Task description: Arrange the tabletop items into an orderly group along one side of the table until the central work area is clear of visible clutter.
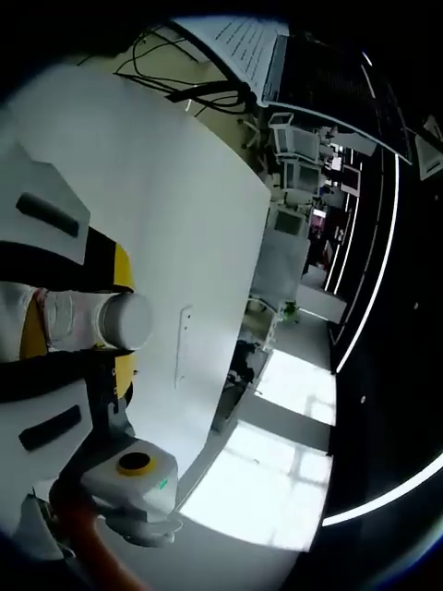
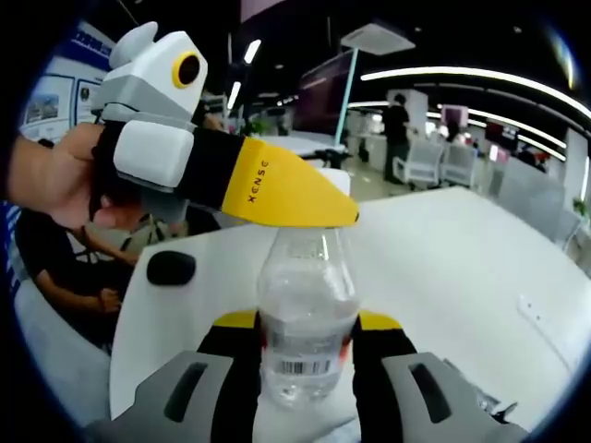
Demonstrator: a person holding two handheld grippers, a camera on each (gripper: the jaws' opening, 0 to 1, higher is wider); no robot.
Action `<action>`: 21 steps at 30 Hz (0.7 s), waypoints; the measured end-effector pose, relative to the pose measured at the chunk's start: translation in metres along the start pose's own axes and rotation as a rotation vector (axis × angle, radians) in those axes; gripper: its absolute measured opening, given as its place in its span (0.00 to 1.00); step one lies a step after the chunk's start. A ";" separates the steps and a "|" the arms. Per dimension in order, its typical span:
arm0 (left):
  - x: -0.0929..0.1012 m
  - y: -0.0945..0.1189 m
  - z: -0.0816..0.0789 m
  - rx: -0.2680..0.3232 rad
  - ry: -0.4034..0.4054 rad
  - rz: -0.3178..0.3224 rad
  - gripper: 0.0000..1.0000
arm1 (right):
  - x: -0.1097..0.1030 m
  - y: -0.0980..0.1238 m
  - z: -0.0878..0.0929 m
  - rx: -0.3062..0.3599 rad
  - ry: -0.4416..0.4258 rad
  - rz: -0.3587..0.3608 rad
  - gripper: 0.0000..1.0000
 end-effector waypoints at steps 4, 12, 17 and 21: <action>0.006 0.000 0.001 -0.012 -0.019 0.009 0.22 | 0.000 0.003 0.001 -0.013 0.002 -0.001 0.34; 0.016 0.000 0.004 -0.042 -0.055 0.031 0.22 | -0.001 0.010 0.004 -0.038 0.007 -0.003 0.34; 0.021 0.001 0.006 -0.058 -0.087 0.037 0.22 | -0.001 0.013 0.005 -0.052 0.014 -0.003 0.34; 0.024 0.001 0.005 -0.081 -0.113 0.041 0.22 | -0.001 0.014 0.006 -0.055 0.015 -0.006 0.34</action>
Point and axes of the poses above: the point that each gripper's makers call its tool centre point, and the gripper's own axes: y roughly backward along the fingers, x roughly to its right, z roughly out of its underside, the point moved 4 cm from there along y, roughly backward along the fingers, and after that the axes turned 8 degrees about x, right-handed, at the moved point
